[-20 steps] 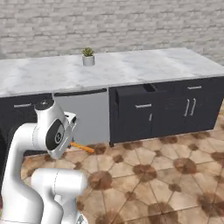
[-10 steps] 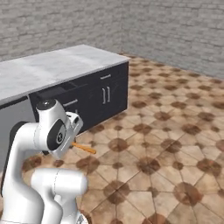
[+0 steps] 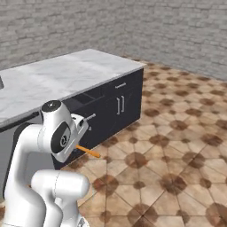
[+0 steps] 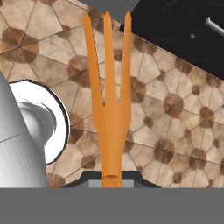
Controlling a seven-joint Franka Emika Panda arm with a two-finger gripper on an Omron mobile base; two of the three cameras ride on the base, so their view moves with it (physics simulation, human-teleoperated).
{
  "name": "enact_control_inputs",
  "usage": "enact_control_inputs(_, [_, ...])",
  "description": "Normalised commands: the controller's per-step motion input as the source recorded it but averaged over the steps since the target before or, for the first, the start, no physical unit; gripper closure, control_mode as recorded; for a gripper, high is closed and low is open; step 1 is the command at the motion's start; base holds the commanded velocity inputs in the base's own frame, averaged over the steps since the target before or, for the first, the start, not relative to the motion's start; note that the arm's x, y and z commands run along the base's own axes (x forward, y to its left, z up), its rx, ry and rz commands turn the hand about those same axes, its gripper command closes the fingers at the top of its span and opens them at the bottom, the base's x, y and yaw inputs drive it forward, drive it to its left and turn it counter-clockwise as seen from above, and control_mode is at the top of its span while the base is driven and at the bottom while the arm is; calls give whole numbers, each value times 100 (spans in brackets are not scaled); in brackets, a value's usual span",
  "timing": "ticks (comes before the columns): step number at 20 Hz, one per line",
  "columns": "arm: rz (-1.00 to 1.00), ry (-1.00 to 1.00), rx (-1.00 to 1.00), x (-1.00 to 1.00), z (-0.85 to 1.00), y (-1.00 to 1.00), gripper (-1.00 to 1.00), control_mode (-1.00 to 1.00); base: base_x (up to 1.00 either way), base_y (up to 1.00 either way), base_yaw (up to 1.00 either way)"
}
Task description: Organize the utensils by type. Pick up the wooden spoons from the counter and place them in the open cabinet. Then pick up the metallic utensils from the counter and place them in the open drawer.
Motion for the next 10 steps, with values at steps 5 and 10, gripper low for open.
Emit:
enact_control_inputs(5, [0, 0, 0, 0, 0, 0, 100, 100, 83, 55, -16])
enact_control_inputs(10, [0, 0, 0, 0, 0, 0, 100, 100, 68, 51, -23])
